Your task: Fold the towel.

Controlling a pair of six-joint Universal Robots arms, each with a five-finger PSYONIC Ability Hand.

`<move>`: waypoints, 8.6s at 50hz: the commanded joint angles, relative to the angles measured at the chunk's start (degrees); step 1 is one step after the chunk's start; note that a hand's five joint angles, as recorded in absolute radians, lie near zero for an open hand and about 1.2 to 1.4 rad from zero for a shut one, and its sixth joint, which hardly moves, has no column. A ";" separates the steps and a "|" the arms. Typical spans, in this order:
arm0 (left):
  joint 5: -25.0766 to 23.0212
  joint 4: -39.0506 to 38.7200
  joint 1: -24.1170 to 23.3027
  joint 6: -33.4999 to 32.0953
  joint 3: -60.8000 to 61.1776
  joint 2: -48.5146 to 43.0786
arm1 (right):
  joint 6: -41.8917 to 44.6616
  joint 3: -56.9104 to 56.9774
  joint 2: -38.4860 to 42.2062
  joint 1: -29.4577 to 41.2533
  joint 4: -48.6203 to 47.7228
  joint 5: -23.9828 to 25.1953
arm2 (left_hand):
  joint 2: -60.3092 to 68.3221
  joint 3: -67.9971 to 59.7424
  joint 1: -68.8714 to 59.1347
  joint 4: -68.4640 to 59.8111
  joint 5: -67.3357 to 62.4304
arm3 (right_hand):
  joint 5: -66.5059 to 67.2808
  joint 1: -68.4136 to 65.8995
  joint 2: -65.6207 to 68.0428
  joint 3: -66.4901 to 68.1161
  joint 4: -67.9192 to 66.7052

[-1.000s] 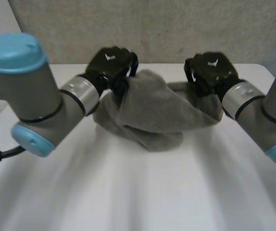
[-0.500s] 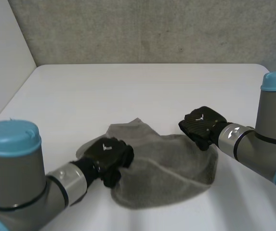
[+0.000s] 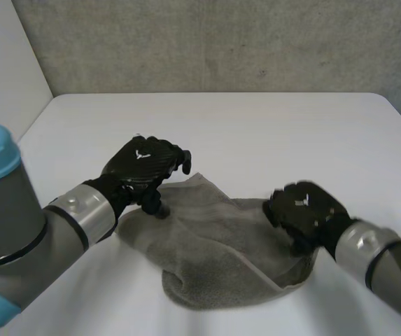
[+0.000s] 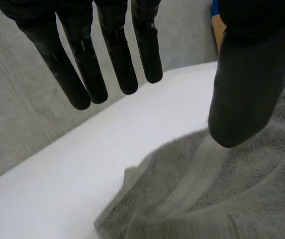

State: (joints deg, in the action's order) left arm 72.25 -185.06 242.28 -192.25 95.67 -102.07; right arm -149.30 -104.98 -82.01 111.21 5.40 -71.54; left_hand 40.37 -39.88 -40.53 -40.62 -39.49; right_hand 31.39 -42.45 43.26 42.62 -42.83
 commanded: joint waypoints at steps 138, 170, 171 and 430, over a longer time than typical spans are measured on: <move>5.62 3.29 6.54 -11.12 11.64 3.28 | 0.49 6.99 9.68 -9.25 -3.47 2.62 | -8.80 8.31 8.96 9.04 17.92 | -15.15 16.22 -17.03 -16.39 16.59; -0.52 -7.42 22.71 -17.11 26.06 4.42 | 11.92 -4.71 10.29 -22.44 -12.96 12.65 | -9.97 9.48 10.13 10.22 19.09 | -13.30 14.37 -15.18 -14.54 14.74; -0.53 -7.42 22.71 -17.11 26.06 4.42 | 11.92 -4.71 10.29 -22.44 -12.96 12.65 | -9.97 9.48 10.13 10.22 19.09 | -13.30 14.37 -15.18 -14.54 14.74; -8.79 -14.89 20.87 -28.18 33.62 1.44 | -5.13 4.69 11.69 -10.22 -13.93 6.41 | 3.65 -4.14 -3.49 -3.41 5.47 | 30.10 -29.03 28.22 28.86 -28.66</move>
State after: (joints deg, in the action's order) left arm 63.31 -198.77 263.05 -220.42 129.87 -100.55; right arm -154.42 -100.29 -70.33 100.85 -8.53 -65.21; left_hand 46.04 -46.06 -45.91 -46.13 -44.23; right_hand 59.81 -70.66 69.26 70.00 -69.93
